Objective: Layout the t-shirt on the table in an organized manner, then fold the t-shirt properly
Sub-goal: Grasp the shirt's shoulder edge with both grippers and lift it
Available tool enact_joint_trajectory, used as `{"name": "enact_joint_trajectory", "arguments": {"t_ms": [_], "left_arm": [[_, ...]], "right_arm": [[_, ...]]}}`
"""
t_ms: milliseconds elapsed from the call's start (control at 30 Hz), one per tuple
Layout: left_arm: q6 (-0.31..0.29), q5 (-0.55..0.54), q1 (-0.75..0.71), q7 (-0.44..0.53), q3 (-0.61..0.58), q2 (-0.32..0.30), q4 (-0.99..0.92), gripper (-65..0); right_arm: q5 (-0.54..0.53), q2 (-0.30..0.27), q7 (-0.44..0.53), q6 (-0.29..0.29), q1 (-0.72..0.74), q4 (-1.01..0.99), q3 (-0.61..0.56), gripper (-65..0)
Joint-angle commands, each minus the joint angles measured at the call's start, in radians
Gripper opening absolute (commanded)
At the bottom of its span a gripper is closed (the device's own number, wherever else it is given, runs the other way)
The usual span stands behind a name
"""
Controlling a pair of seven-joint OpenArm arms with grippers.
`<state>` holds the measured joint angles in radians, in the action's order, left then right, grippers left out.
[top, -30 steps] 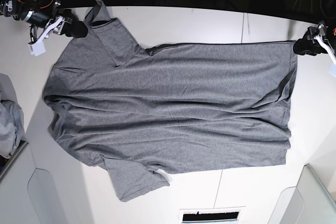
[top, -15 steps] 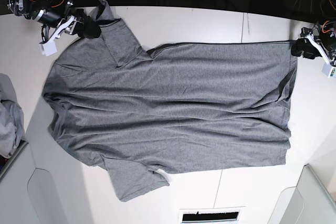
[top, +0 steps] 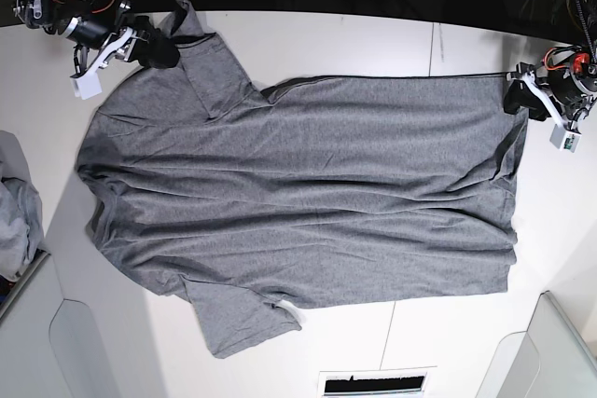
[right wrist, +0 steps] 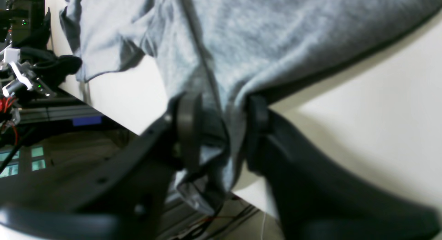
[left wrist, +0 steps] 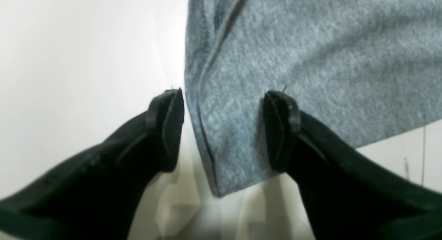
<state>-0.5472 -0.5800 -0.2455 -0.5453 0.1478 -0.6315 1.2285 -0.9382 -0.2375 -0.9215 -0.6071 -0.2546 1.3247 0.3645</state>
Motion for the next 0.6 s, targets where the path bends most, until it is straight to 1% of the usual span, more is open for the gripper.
{"name": "enact_joint_trajectory", "arguments": {"t_ms": [0, 33, 100, 133, 233, 267, 367, 433, 500, 567], "left_arm": [[-0.003, 0.016, -0.005, -0.066, 0.002, -0.017, 0.002, -29.9], [-0.030, 0.006, -0.007, -0.093, 0.002, -0.017, 0.002, -34.3], [-0.107, -0.040, -0.020, -0.141, 0.002, -0.017, 0.003, -44.3], [-0.151, -0.063, -0.032, -0.146, 0.002, -0.017, 0.003, -48.7], [-0.151, -0.137, -0.065, -0.143, 0.002, -0.018, 0.003, -63.3], [-0.151, -0.163, -0.074, -0.143, 0.003, -0.021, 0.003, -65.0], [-0.151, -0.261, -0.097, -0.144, 0.023, -0.043, 0.003, -65.0], [-0.151, -0.300, -0.112, -0.156, 0.059, -0.054, 0.008, -65.0], [-0.151, -0.327, -0.124, -0.192, 0.100, -0.059, 0.023, -65.0], [-0.151, -0.375, -0.137, -0.243, 0.135, -0.064, 0.046, -65.0]], "right_arm": [[0.014, -0.009, -0.014, 0.002, -0.001, 0.009, 0.001, -51.2], [0.014, -0.009, -0.014, 0.002, -0.001, 0.009, 0.001, -55.7], [0.014, -0.010, -0.014, 0.002, -0.001, 0.009, 0.001, -64.1], [0.013, -0.010, -0.013, 0.002, -0.001, 0.009, 0.001, -65.0], [-0.006, -0.012, -0.014, 0.002, -0.001, 0.009, 0.001, -65.0], [-0.010, -0.012, -0.015, 0.002, -0.001, 0.011, 0.002, -65.0], [-0.011, -0.013, -0.036, 0.001, -0.012, 0.044, 0.013, -65.0], [-0.012, -0.018, -0.046, 0.001, -0.038, 0.094, 0.018, -65.0], [-0.012, -0.023, -0.048, 0.001, -0.071, 0.162, 0.025, -65.0], [-0.012, -0.032, -0.048, 0.001, -0.104, 0.233, 0.028, -65.0]]}}
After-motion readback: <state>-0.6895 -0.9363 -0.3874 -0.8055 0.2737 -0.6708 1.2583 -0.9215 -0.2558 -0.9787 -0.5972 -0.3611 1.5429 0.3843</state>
